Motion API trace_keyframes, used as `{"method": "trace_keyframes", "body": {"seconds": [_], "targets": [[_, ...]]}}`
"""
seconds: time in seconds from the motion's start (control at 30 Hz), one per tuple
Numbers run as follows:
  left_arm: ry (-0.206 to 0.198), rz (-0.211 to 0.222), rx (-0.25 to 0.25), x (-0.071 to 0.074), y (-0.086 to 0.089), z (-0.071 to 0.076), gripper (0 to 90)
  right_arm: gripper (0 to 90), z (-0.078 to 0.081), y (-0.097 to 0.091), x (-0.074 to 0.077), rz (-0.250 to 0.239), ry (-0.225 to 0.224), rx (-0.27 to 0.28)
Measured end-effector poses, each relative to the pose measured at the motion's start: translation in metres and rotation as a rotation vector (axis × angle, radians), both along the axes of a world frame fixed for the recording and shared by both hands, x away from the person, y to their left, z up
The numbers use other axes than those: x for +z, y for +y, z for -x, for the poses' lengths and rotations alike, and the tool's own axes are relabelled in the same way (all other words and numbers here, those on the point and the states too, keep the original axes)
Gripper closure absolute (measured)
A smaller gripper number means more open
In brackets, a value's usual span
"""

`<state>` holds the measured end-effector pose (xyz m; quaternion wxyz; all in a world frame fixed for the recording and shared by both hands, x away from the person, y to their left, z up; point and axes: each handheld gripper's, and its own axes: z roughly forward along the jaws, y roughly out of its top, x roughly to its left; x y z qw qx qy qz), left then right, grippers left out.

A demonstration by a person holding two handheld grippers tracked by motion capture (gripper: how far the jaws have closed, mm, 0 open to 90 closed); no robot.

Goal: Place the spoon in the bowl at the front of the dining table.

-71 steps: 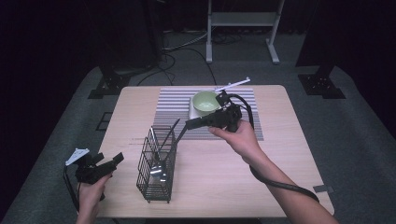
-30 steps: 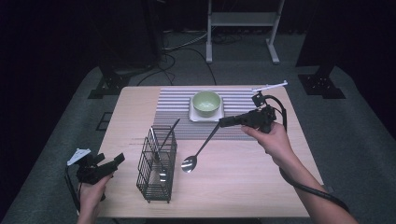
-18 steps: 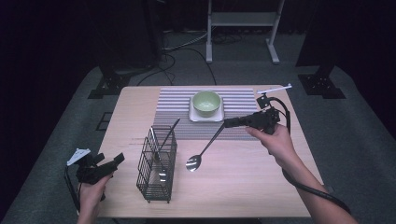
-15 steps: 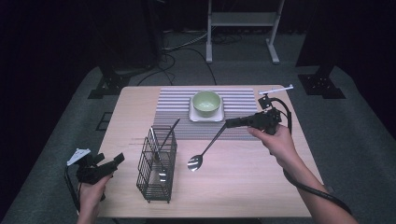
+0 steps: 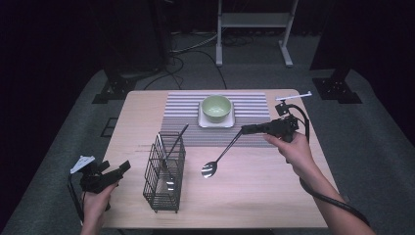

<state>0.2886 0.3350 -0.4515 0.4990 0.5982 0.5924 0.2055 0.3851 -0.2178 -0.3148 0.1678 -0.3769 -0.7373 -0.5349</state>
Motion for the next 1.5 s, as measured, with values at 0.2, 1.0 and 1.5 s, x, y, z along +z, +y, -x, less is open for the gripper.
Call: {"method": "trace_keyframes", "body": {"seconds": [0.2,1.0,1.5], "targets": [[0.001,0.0,0.0,0.0,0.0,0.0,1.0,89.2,-0.003,-0.003,-0.004,0.001,0.005,-0.012],[0.002,0.0,0.001,0.0,0.001,0.0,1.0,89.2,-0.017,-0.02,-0.022,-0.004,0.038,-0.082],[0.003,-0.002,0.0,0.0,0.001,0.0,1.0,89.2,-0.027,-0.032,-0.026,-0.003,0.042,-0.137]]}}
